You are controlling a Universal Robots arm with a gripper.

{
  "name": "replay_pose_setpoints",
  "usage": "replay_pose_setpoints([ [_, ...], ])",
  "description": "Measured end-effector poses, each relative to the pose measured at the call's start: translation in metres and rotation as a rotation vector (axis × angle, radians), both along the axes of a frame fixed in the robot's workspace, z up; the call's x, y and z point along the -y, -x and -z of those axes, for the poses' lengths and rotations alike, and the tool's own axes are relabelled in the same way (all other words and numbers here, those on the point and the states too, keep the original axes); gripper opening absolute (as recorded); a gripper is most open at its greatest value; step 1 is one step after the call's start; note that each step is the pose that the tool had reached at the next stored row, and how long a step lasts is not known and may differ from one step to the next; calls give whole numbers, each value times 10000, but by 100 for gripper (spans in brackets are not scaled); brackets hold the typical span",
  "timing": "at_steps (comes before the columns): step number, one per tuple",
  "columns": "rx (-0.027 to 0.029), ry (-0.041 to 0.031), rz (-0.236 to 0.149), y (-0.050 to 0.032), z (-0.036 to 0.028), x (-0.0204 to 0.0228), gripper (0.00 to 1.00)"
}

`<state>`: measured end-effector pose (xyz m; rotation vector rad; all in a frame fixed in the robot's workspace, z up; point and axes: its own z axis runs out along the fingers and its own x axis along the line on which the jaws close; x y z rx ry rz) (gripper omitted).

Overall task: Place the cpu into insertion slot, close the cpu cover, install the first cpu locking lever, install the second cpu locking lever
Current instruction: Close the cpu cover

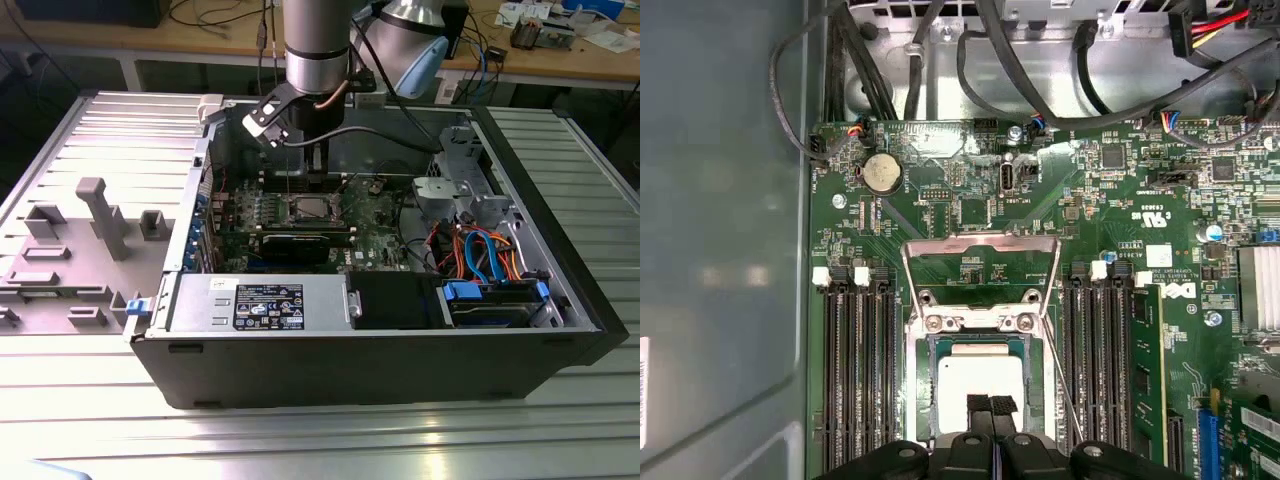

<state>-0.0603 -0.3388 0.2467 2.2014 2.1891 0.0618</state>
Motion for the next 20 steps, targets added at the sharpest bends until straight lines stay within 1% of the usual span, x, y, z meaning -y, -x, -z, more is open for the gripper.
replay_pose_setpoints([
  [1, 2, 0, 0, 0, -27, 0, 11],
  [2, -25, 3, -1, -18, -29, 0, 11],
  [3, -165, 8, -1, -57, -37, -1, 11],
  [13, -165, 7, 0, -56, -117, 0, 11],
  [20, -165, 8, 0, -57, -119, 0, 11],
])
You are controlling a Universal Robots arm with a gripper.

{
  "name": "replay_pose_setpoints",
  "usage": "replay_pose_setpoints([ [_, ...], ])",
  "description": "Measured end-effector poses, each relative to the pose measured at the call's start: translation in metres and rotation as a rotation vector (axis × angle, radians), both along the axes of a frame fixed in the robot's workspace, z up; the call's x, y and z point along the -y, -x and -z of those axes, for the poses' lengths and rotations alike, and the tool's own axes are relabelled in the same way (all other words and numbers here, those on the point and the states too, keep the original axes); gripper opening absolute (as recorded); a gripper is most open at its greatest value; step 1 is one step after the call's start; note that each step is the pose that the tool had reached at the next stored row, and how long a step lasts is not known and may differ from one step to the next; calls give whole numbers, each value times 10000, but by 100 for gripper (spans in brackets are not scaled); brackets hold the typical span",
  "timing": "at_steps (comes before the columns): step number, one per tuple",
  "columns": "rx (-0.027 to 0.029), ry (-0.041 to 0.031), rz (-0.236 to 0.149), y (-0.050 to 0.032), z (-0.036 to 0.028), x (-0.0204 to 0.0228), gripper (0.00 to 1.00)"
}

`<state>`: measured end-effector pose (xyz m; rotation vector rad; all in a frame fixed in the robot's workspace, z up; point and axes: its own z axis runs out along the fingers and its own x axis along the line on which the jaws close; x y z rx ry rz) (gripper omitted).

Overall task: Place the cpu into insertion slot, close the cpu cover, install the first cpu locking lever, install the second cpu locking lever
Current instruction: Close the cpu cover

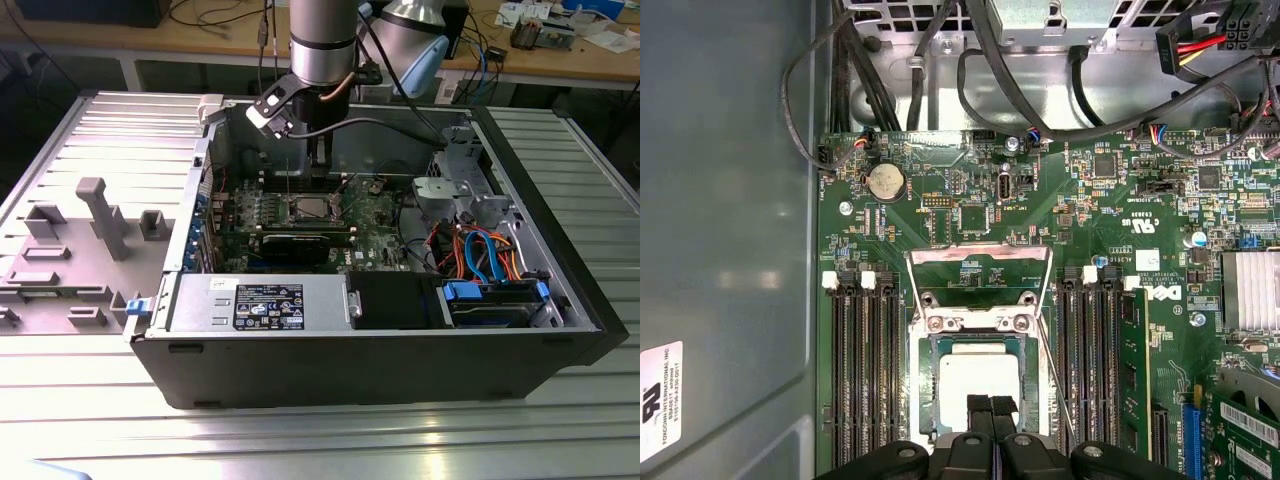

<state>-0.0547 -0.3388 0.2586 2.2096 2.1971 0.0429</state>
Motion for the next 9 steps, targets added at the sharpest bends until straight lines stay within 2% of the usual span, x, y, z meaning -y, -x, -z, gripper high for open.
replay_pose_setpoints([
  [9, -1, 1, 0, -21, 0, 0, 11],
])
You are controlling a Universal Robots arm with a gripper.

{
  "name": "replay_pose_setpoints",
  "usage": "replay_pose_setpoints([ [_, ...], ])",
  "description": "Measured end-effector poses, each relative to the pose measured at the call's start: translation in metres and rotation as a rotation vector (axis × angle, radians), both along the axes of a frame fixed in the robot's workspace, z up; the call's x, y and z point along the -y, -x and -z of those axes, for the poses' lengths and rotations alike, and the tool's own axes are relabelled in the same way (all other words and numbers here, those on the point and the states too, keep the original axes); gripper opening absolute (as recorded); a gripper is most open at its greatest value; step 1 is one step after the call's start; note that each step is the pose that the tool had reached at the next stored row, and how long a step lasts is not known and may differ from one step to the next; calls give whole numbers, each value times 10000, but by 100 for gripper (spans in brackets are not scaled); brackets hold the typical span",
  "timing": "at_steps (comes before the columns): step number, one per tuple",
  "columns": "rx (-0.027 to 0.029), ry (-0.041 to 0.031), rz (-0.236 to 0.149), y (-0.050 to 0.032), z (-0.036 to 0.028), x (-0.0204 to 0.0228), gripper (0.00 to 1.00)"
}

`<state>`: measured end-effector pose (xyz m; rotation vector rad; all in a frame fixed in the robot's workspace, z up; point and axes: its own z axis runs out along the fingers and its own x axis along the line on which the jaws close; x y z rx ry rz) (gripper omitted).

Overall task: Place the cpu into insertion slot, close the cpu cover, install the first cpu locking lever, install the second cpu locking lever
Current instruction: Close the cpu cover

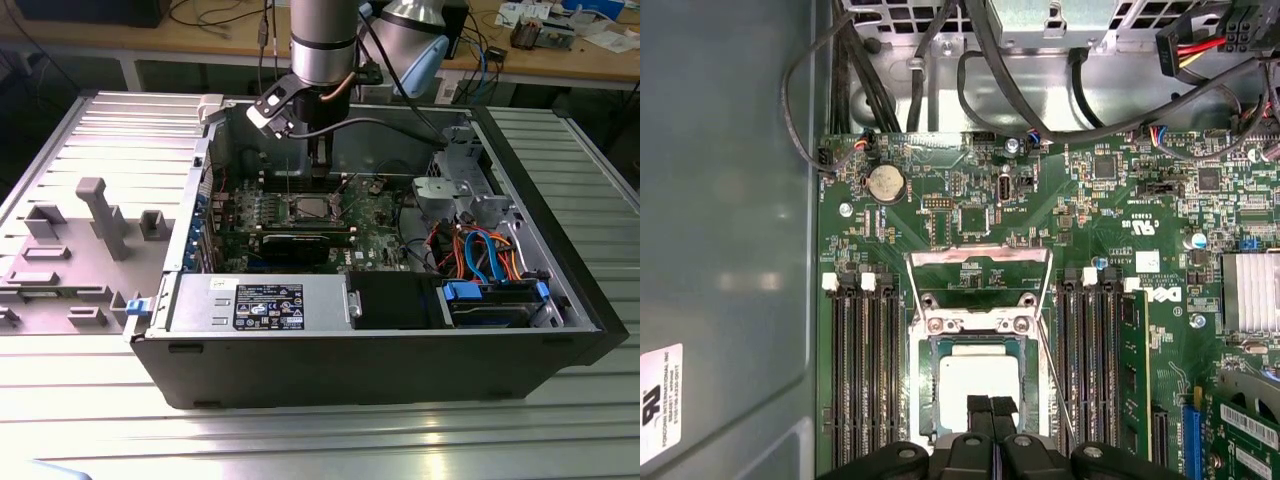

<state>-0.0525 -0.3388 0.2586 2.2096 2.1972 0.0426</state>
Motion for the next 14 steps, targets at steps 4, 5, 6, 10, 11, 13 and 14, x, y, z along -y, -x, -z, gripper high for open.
replay_pose_setpoints([
  [4, -14, -1, -1, -44, 0, 0, 11],
  [5, -17, -1, -1, -46, 0, 0, 11],
  [6, -17, 0, 0, -47, -3, 0, 11],
  [10, -17, 0, 0, -47, -85, 0, 11],
  [11, -18, 1, 0, -47, -116, 0, 11],
  [13, -17, 0, 0, -47, -117, 0, 11],
  [14, -17, 0, -1, -47, -117, 0, 11],
])
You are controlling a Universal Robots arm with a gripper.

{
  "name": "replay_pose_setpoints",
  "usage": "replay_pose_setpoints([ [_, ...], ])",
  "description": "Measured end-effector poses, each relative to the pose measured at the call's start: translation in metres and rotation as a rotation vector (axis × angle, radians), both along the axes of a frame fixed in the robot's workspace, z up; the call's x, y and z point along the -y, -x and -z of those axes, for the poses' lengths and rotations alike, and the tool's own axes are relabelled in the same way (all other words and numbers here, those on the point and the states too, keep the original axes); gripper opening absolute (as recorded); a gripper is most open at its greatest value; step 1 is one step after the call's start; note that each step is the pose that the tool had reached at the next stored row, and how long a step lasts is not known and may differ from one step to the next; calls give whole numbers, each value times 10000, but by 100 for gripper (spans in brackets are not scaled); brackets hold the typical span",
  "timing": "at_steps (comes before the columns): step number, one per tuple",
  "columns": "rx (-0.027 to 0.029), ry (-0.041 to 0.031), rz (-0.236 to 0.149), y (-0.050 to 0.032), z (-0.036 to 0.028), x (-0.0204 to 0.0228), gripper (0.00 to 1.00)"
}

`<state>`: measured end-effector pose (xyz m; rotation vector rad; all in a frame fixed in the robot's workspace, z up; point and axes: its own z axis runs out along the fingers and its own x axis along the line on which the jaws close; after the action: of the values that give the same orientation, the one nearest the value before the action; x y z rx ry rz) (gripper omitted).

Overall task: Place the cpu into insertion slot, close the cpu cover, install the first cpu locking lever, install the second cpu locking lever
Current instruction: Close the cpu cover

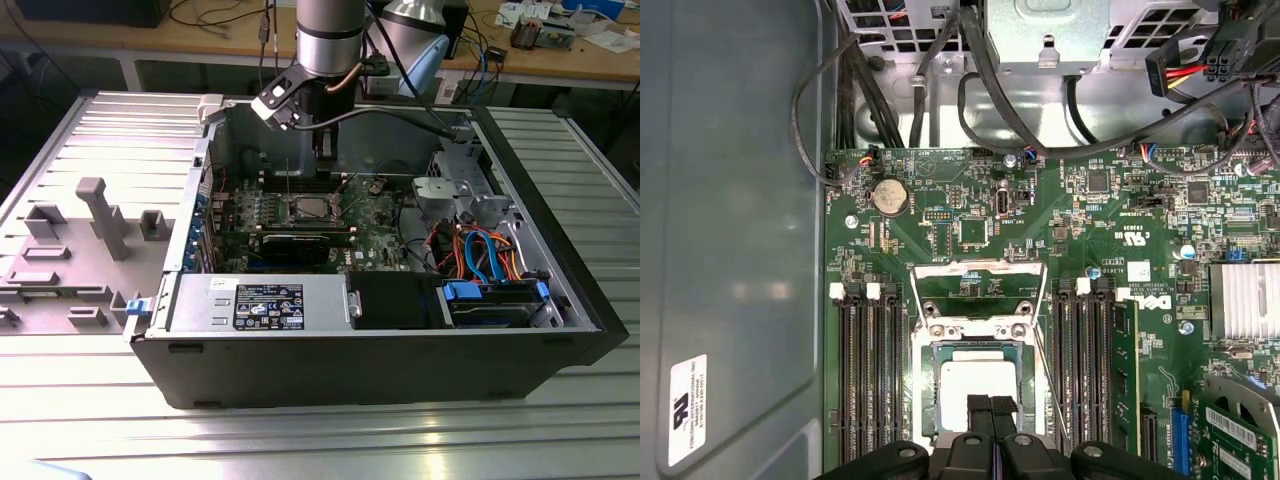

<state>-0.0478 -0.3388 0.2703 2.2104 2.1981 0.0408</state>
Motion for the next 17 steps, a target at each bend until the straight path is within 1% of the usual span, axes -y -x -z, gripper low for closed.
replay_pose_setpoints([
  [17, 0, 2, 0, -39, -1, 0, 11],
])
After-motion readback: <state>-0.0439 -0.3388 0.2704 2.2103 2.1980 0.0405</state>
